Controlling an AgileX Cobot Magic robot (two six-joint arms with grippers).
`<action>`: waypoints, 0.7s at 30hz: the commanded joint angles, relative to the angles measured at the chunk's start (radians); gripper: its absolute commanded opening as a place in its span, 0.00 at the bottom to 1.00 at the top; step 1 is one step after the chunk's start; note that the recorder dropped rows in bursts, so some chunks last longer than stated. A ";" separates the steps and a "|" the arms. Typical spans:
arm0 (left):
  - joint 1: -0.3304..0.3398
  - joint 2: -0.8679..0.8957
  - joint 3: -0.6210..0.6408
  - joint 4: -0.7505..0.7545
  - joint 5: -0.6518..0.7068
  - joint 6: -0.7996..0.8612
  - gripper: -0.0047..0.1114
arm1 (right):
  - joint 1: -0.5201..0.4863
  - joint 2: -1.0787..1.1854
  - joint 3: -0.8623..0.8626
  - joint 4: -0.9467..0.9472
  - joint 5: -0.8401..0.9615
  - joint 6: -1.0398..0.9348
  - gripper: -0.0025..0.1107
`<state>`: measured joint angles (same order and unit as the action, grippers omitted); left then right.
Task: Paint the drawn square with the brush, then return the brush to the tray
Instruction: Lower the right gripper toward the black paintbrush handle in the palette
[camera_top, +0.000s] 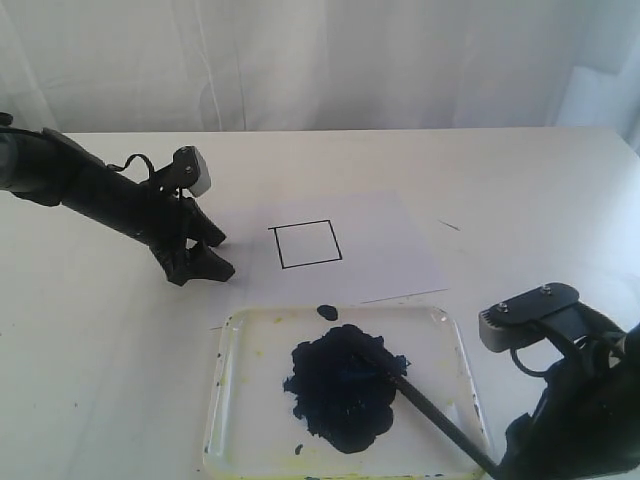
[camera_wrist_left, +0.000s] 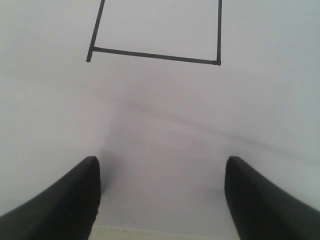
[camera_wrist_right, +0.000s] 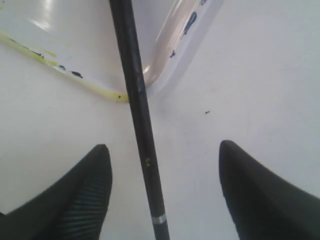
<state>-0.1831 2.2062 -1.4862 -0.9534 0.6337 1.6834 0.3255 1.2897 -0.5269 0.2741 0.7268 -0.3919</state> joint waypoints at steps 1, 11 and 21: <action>-0.002 0.023 0.007 0.020 0.021 -0.008 0.66 | 0.002 -0.002 0.062 0.062 -0.085 -0.113 0.53; -0.002 0.023 0.007 0.020 0.021 -0.008 0.66 | 0.002 -0.002 0.118 0.171 -0.192 -0.216 0.50; -0.002 0.023 0.007 0.020 0.021 -0.008 0.66 | 0.002 0.019 0.150 0.179 -0.240 -0.236 0.48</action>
<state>-0.1831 2.2062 -1.4862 -0.9534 0.6337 1.6834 0.3255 1.3040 -0.3837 0.4466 0.5030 -0.5966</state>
